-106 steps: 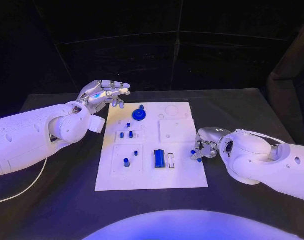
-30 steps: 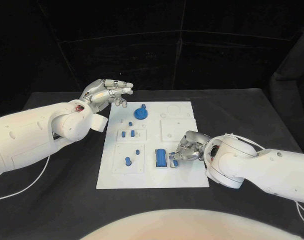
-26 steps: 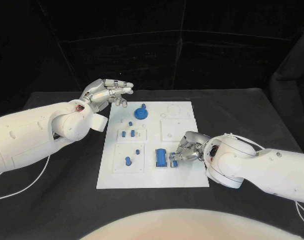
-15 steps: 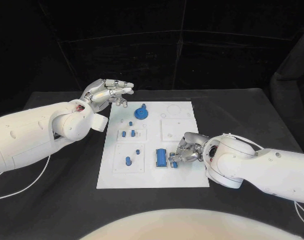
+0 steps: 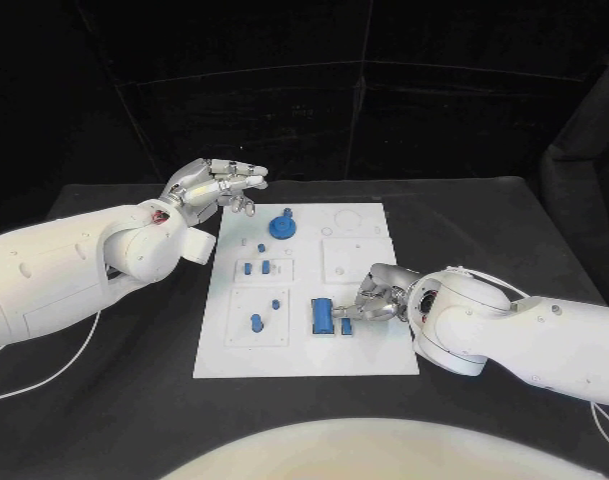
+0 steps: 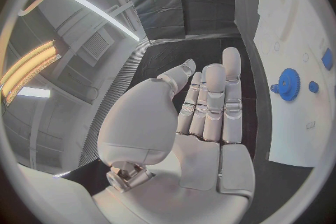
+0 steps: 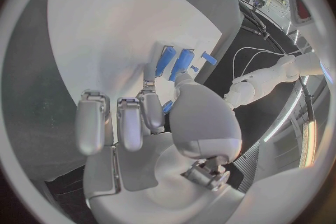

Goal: Assemble the parts on the task board

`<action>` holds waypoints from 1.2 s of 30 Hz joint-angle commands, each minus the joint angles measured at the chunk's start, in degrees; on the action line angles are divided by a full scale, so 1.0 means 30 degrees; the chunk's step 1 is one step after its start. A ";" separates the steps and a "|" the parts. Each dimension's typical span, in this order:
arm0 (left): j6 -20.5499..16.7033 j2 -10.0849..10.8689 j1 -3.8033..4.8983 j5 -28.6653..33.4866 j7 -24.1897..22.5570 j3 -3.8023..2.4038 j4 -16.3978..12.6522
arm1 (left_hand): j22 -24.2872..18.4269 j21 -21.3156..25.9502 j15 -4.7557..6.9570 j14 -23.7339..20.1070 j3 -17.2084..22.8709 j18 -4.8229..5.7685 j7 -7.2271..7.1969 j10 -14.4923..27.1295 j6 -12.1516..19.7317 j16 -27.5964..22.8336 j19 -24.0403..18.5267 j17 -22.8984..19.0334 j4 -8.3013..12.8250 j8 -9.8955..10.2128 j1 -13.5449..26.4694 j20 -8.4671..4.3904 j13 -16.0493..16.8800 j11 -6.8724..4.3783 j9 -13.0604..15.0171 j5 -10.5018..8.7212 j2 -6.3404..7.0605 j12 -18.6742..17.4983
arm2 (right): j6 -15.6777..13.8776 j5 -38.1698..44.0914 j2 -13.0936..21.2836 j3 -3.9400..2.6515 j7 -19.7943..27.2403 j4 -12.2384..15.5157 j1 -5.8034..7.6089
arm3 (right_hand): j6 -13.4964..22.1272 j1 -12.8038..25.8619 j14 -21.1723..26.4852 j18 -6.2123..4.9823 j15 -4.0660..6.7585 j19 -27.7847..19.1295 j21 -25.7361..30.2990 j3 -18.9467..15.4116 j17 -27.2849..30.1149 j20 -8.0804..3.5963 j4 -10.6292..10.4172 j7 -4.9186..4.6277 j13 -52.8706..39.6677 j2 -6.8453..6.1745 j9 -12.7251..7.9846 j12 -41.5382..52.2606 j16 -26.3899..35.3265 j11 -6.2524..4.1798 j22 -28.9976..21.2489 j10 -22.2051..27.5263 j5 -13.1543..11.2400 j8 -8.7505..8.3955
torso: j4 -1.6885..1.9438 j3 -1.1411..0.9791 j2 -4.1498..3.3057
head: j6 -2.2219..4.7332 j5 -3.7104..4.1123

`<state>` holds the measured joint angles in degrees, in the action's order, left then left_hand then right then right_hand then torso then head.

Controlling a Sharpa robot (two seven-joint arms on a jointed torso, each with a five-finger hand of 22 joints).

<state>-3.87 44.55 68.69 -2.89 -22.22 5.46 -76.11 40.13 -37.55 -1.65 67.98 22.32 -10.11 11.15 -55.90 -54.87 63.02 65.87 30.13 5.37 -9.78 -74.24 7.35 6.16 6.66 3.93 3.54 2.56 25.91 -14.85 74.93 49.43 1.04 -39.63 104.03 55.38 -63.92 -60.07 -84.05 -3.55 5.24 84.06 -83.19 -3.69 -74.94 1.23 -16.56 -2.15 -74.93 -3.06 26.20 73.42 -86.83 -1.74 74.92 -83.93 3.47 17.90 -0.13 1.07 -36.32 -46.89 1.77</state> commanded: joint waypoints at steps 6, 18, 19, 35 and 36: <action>0.0238 0.0028 0.0026 0.0058 -0.0028 -0.0016 -0.0053 | -0.0038 0.0108 -0.0052 -0.0136 0.0127 -0.0127 -0.0024 0.0173 0.0119 -0.0100 -0.0079 -0.0053 -0.0006 -0.0122 0.0043 0.0045 -0.0001 0.0004 -0.0015 0.0077 -0.0131 0.0061 | 0.0105 0.0297 0.0503 -0.0003 0.1004 0.0472 0.0019 | 0.0144 -0.1609 -0.1575 0.0260 0.0027 0.0269 0.0083 -0.0428 -0.3100 -0.0100 0.0632 -0.0080 -0.1130 0.0393 0.0192 -0.0112 0.0114 -0.0006 0.0733 -0.0086 0.0366 -0.0182 | -0.0022 -0.0025 -0.0014 | 0.0019 0.0045; 0.0254 0.0026 0.0025 0.0058 -0.0008 -0.0016 -0.0014 | -0.0038 0.0108 -0.0052 -0.0136 0.0127 -0.0127 -0.0024 0.0173 0.0119 -0.0100 -0.0079 -0.0053 -0.0006 -0.0122 0.0043 0.0045 -0.0001 0.0004 -0.0015 0.0077 -0.0131 0.0061 | 0.1553 0.0141 0.1254 -0.0002 0.2057 0.1045 0.0016 | 0.0220 -0.3455 -0.1575 0.0266 0.0011 0.0260 0.0097 -0.0628 -0.3103 -0.0060 0.1748 -0.0142 -0.1130 0.0432 0.0320 -0.0158 0.0121 0.0026 0.0747 -0.0052 0.0410 -0.0244 | -0.0031 -0.0011 0.0017 | 0.0048 0.0115; 0.0257 0.0010 0.0024 0.0058 -0.0007 -0.0016 -0.0008 | -0.0038 0.0108 -0.0052 -0.0136 0.0127 -0.0127 -0.0024 0.0173 0.0119 -0.0100 -0.0079 -0.0053 -0.0006 -0.0122 0.0043 0.0045 -0.0001 0.0004 -0.0015 0.0077 -0.0131 0.0061 | 0.1636 0.0139 0.1243 -0.0002 0.2009 0.1008 0.0016 | 0.0213 -0.3455 -0.1574 0.0268 0.0009 0.0263 0.0092 -0.0639 -0.3099 -0.0057 0.1741 -0.0144 -0.1129 0.0477 0.0325 -0.0161 0.0124 0.0029 0.0756 -0.0051 0.0399 -0.0244 | -0.0016 -0.0006 0.0020 | 0.0062 0.0140; 0.0263 -0.0026 0.0024 0.0058 0.0052 -0.0016 0.0011 | -0.0038 0.0108 -0.0052 -0.0136 0.0127 -0.0127 -0.0024 0.0173 0.0119 -0.0100 -0.0079 -0.0053 -0.0006 -0.0122 0.0043 0.0045 -0.0001 0.0004 -0.0015 0.0077 -0.0131 0.0061 | 0.2055 0.0237 0.0778 -0.0002 0.1494 0.0054 0.0019 | 0.0153 -0.3903 -0.1575 0.0275 -0.0001 0.0277 0.0079 -0.0833 -0.3100 -0.0038 0.1995 -0.0137 -0.1157 0.1082 0.0404 -0.0144 0.0129 0.0026 0.0802 -0.0062 0.0663 -0.0270 | 0.0031 -0.0005 -0.0014 | -0.0033 0.0144; 0.0261 -0.0029 0.0024 0.0058 0.0054 -0.0016 0.0014 | -0.0038 0.0108 -0.0052 -0.0136 0.0127 -0.0127 -0.0024 0.0173 0.0119 -0.0100 -0.0079 -0.0053 -0.0006 -0.0122 0.0043 0.0045 -0.0001 0.0004 -0.0015 0.0077 -0.0131 0.0061 | 0.2028 0.0245 0.0740 -0.0002 0.1497 0.0002 0.0019 | 0.0146 -0.3874 -0.1576 0.0276 -0.0001 0.0280 0.0075 -0.0863 -0.3106 -0.0038 0.1973 -0.0136 -0.1153 0.1126 0.0409 -0.0150 0.0126 0.0027 0.0809 -0.0062 0.0690 -0.0271 | 0.0039 -0.0005 -0.0016 | -0.0028 0.0145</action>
<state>-3.73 44.53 68.69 -2.89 -21.93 5.46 -76.03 40.08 -37.55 -1.65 67.98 22.32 -10.12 11.15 -55.90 -54.87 63.02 65.88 30.03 5.37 -9.78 -74.24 7.35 6.17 6.66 3.93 3.54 2.56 25.91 -9.31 75.28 51.74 1.02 -34.92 104.20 55.41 -63.51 -71.80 -84.04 -3.54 5.23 84.06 -83.19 -5.96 -74.92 1.23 -10.80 -2.56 -75.11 -0.28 27.35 73.23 -86.64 -1.73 74.91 -83.92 5.52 17.29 -0.10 1.07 -36.35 -46.95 2.13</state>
